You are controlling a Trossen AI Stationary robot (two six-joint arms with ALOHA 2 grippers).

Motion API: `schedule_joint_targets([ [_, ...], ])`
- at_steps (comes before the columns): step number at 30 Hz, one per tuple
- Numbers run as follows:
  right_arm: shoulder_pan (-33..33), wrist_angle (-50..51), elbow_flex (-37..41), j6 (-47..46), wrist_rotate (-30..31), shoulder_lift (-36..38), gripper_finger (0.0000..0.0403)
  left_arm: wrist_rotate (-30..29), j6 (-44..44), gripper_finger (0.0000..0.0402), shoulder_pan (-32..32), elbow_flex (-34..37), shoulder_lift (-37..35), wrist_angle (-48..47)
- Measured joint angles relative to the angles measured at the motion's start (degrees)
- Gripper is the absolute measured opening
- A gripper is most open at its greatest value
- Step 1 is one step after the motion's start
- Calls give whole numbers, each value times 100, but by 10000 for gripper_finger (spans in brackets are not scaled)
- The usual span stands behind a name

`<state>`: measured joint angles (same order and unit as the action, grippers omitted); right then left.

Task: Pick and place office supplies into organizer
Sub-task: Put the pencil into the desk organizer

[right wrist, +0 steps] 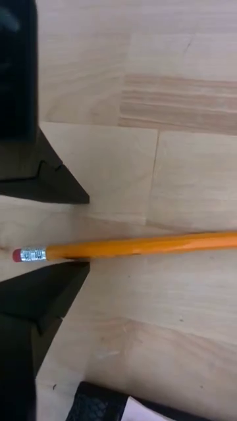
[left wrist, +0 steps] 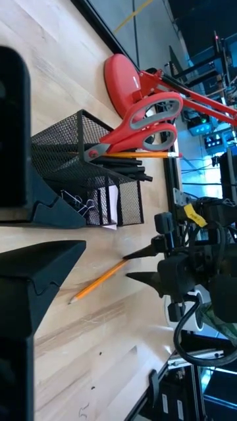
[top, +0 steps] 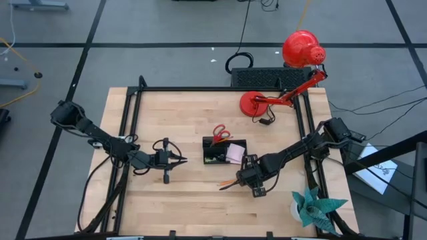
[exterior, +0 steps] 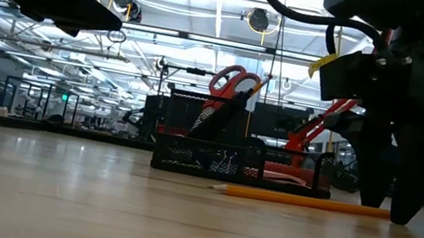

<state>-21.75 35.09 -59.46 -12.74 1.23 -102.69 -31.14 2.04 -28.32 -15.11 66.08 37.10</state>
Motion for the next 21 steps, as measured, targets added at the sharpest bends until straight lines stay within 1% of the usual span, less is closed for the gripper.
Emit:
schedule_joint_targets([
  [9, 3, -20, 7, 6, 2, -9, 59, 0, 5, 47, 0, 0, 0, 0],
  [13, 3, -34, 9, 15, 2, 11, 28, 0, 9, 47, 0, 0, 0, 0],
  [17, 3, 9, -47, 78, 2, 90, 17, 0, 9, 47, 0, 0, 0, -2],
  [21, 3, 166, -193, 132, -2, 219, 27, 0, 11, 47, 0, 0, 0, -2],
])
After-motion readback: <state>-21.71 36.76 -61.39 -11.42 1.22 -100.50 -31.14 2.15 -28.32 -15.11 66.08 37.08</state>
